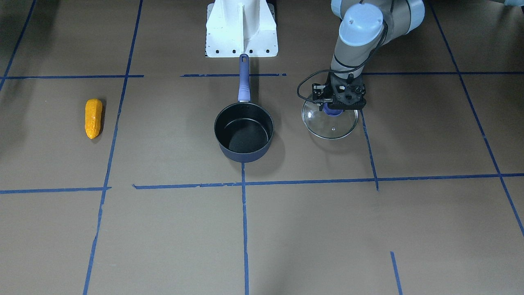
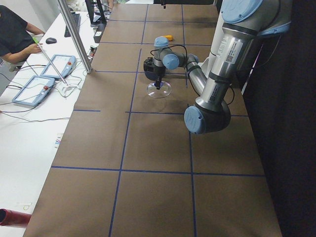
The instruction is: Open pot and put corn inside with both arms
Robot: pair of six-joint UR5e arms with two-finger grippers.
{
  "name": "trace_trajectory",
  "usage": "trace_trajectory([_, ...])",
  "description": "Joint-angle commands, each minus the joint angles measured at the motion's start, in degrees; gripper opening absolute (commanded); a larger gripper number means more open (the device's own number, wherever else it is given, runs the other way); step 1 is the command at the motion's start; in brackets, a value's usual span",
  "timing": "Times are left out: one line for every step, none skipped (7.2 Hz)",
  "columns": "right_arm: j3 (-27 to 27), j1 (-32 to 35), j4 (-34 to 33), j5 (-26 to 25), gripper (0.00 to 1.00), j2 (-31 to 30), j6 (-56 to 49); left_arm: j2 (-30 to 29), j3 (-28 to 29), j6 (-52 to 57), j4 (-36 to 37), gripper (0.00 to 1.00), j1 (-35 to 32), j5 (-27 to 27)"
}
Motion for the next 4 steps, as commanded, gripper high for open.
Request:
trace_trajectory([0.3, -3.5, 1.9, 0.8, 1.0, 0.7, 5.8, 0.4, 4.7, -0.1, -7.5, 0.06, -0.1, -1.2])
trace_trajectory([0.4, -5.7, 6.2, 0.8, 1.0, 0.7, 12.1, 2.1, 5.1, 0.1, -7.9, 0.12, 0.1, -1.2])
trace_trajectory([0.5, -8.9, 11.9, 0.8, 1.0, 0.7, 21.3, 2.3, 4.6, 0.1, -9.1, 0.33, -0.3, -1.3])
trace_trajectory([1.8, -13.5, 18.4, 0.3, 1.0, 0.8, 34.6, 2.4, 3.8, -0.2, -9.1, 0.99, -1.0, -1.7])
